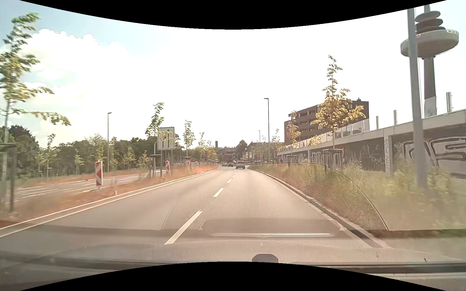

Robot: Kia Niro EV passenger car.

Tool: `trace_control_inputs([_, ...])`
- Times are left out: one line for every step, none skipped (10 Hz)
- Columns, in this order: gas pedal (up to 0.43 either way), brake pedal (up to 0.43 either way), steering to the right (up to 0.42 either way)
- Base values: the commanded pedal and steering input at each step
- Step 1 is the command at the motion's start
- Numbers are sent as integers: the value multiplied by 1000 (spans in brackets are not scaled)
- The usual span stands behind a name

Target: Follow the waypoints while adhering to traffic rules and regulations

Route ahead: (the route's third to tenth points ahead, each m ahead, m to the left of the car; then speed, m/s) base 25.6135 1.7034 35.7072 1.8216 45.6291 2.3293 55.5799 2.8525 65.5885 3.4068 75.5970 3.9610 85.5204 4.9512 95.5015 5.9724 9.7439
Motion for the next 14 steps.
trace_control_inputs([189, 18, 24])
trace_control_inputs([189, 18, 14])
trace_control_inputs([189, 18, 11])
trace_control_inputs([189, 18, 9])
trace_control_inputs([189, 18, 8])
trace_control_inputs([177, 18, 6])
trace_control_inputs([177, 18, -2])
trace_control_inputs([177, 18, -8])
trace_control_inputs([169, 18, -7])
trace_control_inputs([169, 18, -8])
trace_control_inputs([157, 18, -8])
trace_control_inputs([157, 18, -8])
trace_control_inputs([150, 18, -8])
trace_control_inputs([138, 18, -8])
